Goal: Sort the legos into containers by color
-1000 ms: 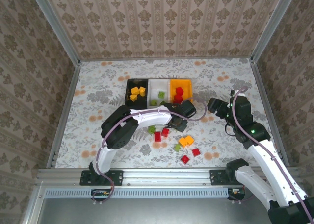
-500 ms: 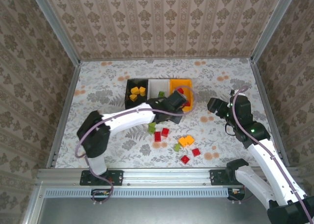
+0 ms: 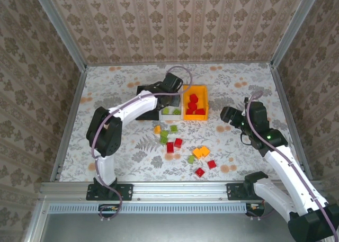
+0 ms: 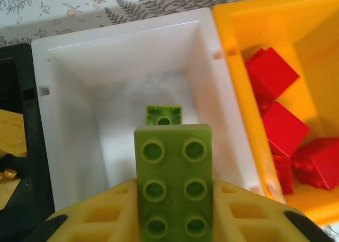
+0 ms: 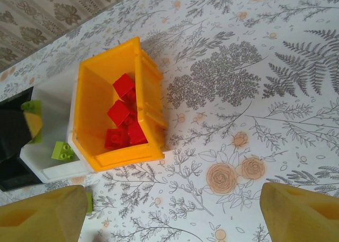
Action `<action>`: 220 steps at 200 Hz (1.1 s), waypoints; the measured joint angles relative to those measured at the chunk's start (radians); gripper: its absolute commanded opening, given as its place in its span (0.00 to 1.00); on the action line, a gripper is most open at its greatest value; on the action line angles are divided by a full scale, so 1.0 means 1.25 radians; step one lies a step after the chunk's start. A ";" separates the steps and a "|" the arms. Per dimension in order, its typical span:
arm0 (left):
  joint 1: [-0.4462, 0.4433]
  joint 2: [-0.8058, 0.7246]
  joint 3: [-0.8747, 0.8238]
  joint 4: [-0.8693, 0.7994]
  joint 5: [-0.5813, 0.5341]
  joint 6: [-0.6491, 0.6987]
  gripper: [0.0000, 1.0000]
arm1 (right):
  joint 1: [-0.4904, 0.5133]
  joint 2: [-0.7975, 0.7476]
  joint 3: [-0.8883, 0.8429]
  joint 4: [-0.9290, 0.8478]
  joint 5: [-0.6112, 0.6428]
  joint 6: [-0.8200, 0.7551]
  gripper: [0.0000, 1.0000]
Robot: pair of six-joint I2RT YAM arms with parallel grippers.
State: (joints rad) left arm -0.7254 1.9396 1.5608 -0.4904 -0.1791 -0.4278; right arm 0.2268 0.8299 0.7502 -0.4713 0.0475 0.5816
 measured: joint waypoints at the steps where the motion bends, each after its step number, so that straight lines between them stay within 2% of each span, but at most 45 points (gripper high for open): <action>1: 0.000 0.002 0.001 0.000 0.000 0.001 0.44 | 0.000 0.000 0.000 0.000 -0.001 0.000 0.86; 47: -0.001 0.023 0.039 -0.006 0.017 -0.003 0.78 | 0.000 0.024 0.000 0.000 -0.045 -0.007 0.87; 63: -0.007 0.003 0.030 -0.001 0.021 -0.005 0.87 | 0.003 0.041 -0.005 0.001 -0.067 -0.011 0.86; 78: -0.012 -0.039 0.000 0.007 0.024 -0.009 0.99 | 0.023 0.060 -0.006 0.003 -0.080 -0.018 0.86; 113: -0.022 -0.226 -0.150 0.052 0.029 -0.031 1.00 | 0.172 0.158 -0.006 0.043 -0.087 -0.038 0.86; 152: -0.023 -0.439 -0.371 0.095 0.007 -0.078 1.00 | 0.323 0.344 0.022 0.089 -0.087 -0.063 0.83; 191: -0.023 -0.611 -0.560 0.095 -0.026 -0.131 1.00 | 0.416 0.499 0.092 0.124 -0.086 -0.080 0.81; 220: -0.023 -0.709 -0.642 0.096 -0.035 -0.162 1.00 | 0.460 0.583 0.131 0.143 -0.080 -0.080 0.81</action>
State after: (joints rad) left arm -0.7536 1.0534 0.7586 -0.3702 -0.2230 -0.6304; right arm 0.8013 1.5585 0.9134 -0.2932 -0.0525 0.4812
